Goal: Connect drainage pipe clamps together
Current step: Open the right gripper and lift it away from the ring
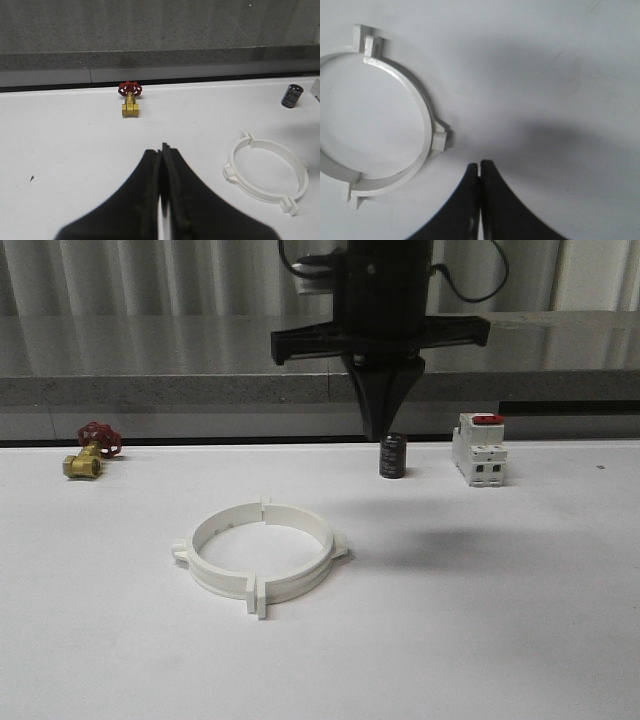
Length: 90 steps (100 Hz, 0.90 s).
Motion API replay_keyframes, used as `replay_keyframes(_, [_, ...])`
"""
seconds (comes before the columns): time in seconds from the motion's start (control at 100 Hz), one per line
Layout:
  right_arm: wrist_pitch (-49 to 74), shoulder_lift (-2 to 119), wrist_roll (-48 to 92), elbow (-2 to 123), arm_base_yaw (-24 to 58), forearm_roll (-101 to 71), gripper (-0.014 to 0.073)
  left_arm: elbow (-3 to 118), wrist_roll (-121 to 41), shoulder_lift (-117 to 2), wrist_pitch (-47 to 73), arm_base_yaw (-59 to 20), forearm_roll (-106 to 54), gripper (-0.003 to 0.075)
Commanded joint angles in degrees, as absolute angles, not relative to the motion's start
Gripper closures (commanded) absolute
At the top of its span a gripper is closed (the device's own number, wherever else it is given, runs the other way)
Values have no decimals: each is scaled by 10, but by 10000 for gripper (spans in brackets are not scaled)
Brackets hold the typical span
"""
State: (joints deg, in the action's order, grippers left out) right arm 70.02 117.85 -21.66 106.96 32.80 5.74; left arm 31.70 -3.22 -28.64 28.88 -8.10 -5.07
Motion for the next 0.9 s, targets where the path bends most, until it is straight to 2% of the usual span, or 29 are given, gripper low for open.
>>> replay_keyframes(0.0, [724, 1124, -195, 1084, 313, 74, 652, 333, -33, -288, 246, -80, -54, 735])
replay_keyframes(0.56, [730, 1045, -76, 1070, 152, -36, 653, 333, -33, -288, 246, -80, -54, 735])
replay_keyframes(0.89, [645, 915, -71, 885, 81, -36, 653, 333, -33, -288, 246, -80, -54, 735])
